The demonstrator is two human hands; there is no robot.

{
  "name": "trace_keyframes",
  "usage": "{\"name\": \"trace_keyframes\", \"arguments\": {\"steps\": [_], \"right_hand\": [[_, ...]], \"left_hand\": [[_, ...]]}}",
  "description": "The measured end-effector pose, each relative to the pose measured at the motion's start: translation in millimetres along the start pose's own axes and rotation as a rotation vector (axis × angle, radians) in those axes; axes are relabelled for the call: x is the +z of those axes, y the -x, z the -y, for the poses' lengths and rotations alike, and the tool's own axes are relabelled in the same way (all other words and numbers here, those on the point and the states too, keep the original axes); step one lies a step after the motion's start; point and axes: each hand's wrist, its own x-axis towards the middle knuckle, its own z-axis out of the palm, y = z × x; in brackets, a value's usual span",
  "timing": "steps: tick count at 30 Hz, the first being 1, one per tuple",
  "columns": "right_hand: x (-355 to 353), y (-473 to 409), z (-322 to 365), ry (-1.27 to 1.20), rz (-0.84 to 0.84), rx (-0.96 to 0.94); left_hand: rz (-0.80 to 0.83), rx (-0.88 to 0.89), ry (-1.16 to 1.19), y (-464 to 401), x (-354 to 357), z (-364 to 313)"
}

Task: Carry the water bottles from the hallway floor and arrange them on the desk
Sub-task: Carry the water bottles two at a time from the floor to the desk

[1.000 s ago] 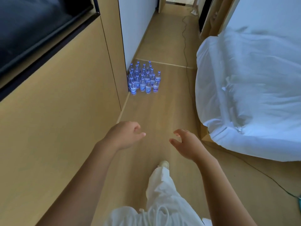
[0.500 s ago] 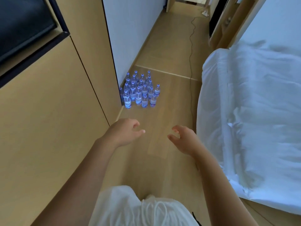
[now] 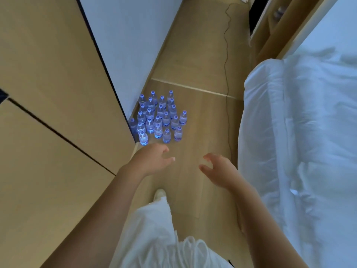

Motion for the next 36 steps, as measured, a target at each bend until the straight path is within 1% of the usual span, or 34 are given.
{"name": "trace_keyframes", "arguments": {"steps": [6, 8, 13, 18, 20, 22, 25, 27, 32, 34, 36], "right_hand": [[-24.1, -95.0, 20.0, -0.034, 0.061, 0.032], [-27.7, -117.2, 20.0, -0.055, 0.081, 0.048], [-36.4, -173.1, 11.9, -0.106, 0.177, 0.096], [-34.6, -253.6, -7.1, -0.219, 0.186, 0.099], [-29.7, -288.9, -20.2, -0.266, 0.208, 0.116], [-23.6, -324.8, -34.7, -0.314, 0.194, 0.15], [-11.7, -383.6, -59.0, -0.361, 0.154, 0.208], [6.1, -418.8, -74.3, -0.355, 0.177, 0.25], [93.7, -506.9, -121.2, -0.37, 0.193, 0.298], [137.5, -542.3, -140.7, -0.395, 0.21, 0.349], [180.5, -570.6, -160.3, -0.4, 0.265, 0.411]], "left_hand": [[0.076, -0.037, -0.054, -103.4, -50.8, 9.7], [0.086, -0.04, -0.028, -130.0, -57.5, 11.2], [0.034, -0.066, 0.074, -186.3, -59.6, 12.1], [0.059, -0.162, 0.149, -260.5, -46.1, 26.1], [0.084, -0.228, 0.17, -293.9, -33.9, 31.9], [0.099, -0.299, 0.216, -329.7, -20.1, 38.5], [0.062, -0.4, 0.323, -387.6, 8.5, 55.9], [0.06, -0.484, 0.39, -420.1, 37.2, 73.2], [0.092, -0.706, 0.486, -507.2, 131.8, 135.1], [0.06, -0.762, 0.529, -544.3, 168.2, 162.6], [0.053, -0.777, 0.514, -574.7, 204.4, 185.3]]}}
